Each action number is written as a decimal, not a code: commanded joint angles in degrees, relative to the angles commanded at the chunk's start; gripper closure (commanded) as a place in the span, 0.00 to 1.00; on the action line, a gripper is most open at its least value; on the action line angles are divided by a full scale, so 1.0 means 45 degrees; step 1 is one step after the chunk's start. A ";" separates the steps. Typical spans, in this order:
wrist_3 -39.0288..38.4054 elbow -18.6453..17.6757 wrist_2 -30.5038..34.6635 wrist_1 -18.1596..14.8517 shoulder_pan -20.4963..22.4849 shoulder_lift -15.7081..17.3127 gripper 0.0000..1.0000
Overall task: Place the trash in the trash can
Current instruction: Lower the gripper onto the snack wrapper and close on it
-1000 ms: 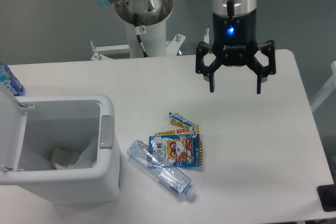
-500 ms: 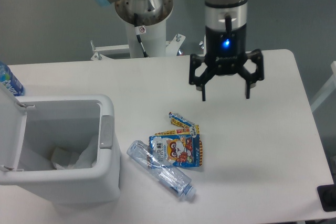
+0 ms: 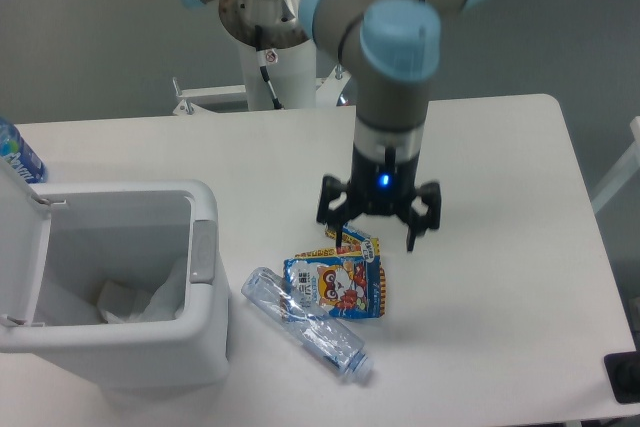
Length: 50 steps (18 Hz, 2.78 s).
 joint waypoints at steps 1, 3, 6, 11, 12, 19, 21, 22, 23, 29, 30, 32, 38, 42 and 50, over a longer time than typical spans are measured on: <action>0.0000 -0.0096 0.0000 0.0077 0.0019 -0.0021 0.00; 0.0058 -0.0698 0.0349 0.0175 0.0039 -0.0137 0.00; 0.0625 -0.1345 0.2260 0.0195 0.0000 -0.0410 0.00; 0.0449 -0.1639 0.2890 0.0117 -0.0058 -0.0781 0.00; 0.0449 -0.1775 0.2871 0.0175 -0.0059 -0.0802 0.00; 0.0314 -0.2147 0.2949 0.0876 -0.0311 -0.1074 0.00; 0.0021 -0.2245 0.3008 0.1112 -0.0371 -0.1173 0.00; 0.0000 -0.2303 0.3008 0.1113 -0.0390 -0.1192 0.00; 0.0020 -0.2362 0.3027 0.1132 -0.0410 -0.1212 0.00; 0.0000 -0.2421 0.3340 0.1132 -0.0449 -0.1270 0.00; 0.0000 -0.2402 0.3340 0.1152 -0.0507 -0.1329 0.00; -0.0019 -0.2402 0.3514 0.1288 -0.0547 -0.1349 0.03; -0.0254 -0.2421 0.3926 0.1289 -0.0742 -0.1486 0.27; -0.0254 -0.2421 0.3945 0.1289 -0.0723 -0.1466 0.48; -0.0078 -0.2674 0.3926 0.1074 -0.0742 -0.0881 1.00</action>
